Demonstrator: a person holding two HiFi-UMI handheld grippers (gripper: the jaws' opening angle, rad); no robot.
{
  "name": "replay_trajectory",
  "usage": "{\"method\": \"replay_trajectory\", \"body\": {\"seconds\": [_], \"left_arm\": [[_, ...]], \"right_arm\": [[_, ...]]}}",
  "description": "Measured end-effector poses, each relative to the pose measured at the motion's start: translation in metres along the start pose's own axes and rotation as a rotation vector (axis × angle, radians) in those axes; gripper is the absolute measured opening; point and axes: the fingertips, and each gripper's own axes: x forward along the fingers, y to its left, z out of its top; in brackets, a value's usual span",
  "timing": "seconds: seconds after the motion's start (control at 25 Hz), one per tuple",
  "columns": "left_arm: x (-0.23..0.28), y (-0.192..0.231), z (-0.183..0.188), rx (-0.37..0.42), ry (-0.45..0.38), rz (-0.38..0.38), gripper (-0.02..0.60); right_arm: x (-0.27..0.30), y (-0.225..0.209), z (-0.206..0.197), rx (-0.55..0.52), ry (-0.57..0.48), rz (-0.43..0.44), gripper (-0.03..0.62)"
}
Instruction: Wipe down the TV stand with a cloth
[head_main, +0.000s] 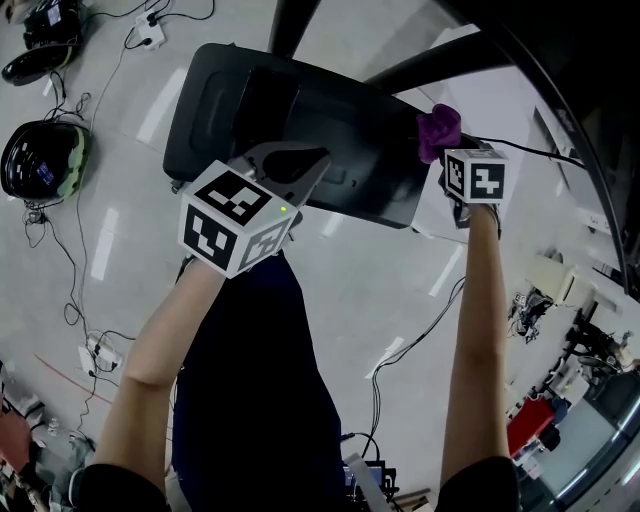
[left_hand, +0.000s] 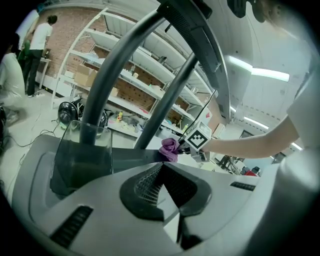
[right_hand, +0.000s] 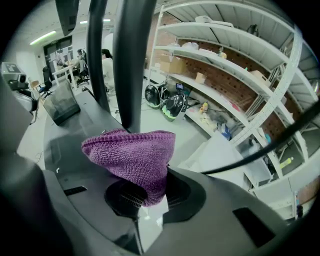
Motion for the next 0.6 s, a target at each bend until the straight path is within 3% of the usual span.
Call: {"method": "replay_trajectory", "body": {"seconds": [0.28, 0.48, 0.6], "left_arm": [[0.0, -0.002, -0.001, 0.003, 0.004, -0.005, 0.006], [-0.007, 0.002, -0.002, -0.008, 0.001, 0.017, 0.006], [-0.013, 0.004, -0.004, -0.019, -0.002, 0.027, 0.006]], "right_arm": [[-0.018, -0.028, -0.025, -0.046, 0.058, -0.185, 0.075], [-0.044, 0.017, -0.001, -0.191, -0.063, -0.149, 0.075], [-0.061, 0.05, 0.02, -0.192, -0.154, -0.084, 0.075]]}}
